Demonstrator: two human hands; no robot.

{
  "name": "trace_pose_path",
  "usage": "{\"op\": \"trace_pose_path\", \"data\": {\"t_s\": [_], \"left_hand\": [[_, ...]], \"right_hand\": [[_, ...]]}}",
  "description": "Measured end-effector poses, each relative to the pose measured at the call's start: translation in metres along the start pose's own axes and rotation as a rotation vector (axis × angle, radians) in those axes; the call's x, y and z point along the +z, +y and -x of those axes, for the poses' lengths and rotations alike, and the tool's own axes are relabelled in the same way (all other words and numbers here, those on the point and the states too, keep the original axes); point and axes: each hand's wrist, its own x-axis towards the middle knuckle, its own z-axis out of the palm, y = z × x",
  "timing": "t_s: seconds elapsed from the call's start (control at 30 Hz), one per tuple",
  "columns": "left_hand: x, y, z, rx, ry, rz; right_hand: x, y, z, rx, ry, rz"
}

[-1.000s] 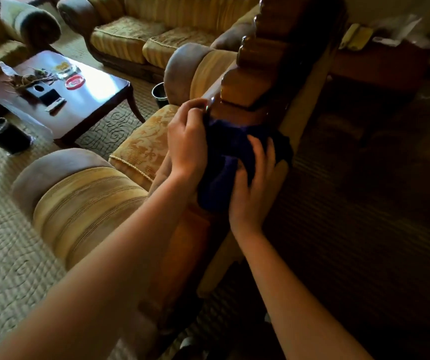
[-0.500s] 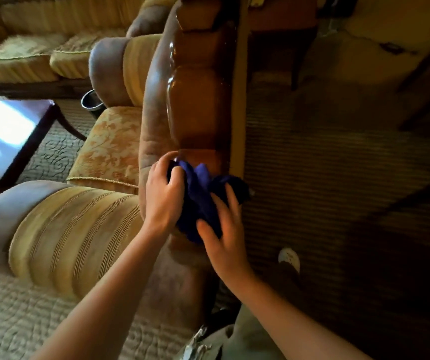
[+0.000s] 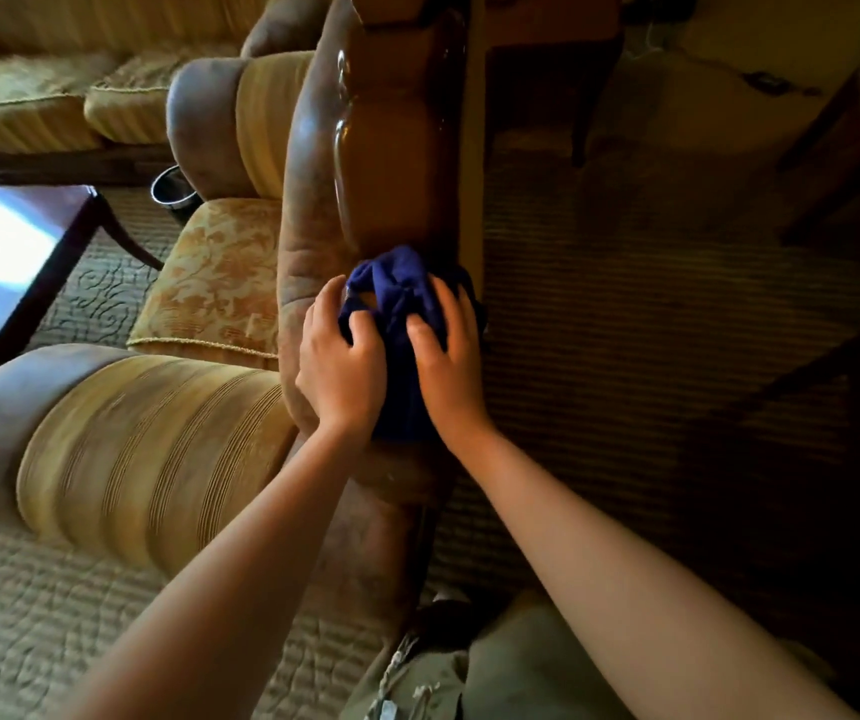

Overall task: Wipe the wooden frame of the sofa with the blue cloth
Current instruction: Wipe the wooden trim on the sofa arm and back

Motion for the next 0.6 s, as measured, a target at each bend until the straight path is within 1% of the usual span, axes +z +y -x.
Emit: {"op": "trace_pose_path", "data": {"t_s": [0.1,0.23,0.33,0.4,0.5,0.6], "left_hand": [[0.001,0.0,0.003,0.014,0.023,-0.032],[0.002,0.0,0.008,0.081,0.033,-0.109],[0.002,-0.005,0.007,0.147,0.044,-0.155],[0.003,-0.007,0.01,0.215,0.056,-0.177],[0.003,-0.009,0.009,0.286,0.067,-0.188],[0.003,-0.01,0.005,0.295,0.079,-0.2]], "right_hand": [[-0.003,0.014,0.026,-0.008,0.013,-0.061],[0.003,0.036,0.069,0.112,0.044,-0.152],[0.008,0.036,0.077,0.143,0.047,-0.161],[0.007,0.024,0.068,0.062,0.06,-0.141],[0.009,0.011,0.053,-0.068,0.088,-0.043],[0.015,0.018,0.049,-0.088,0.121,-0.018]]}}
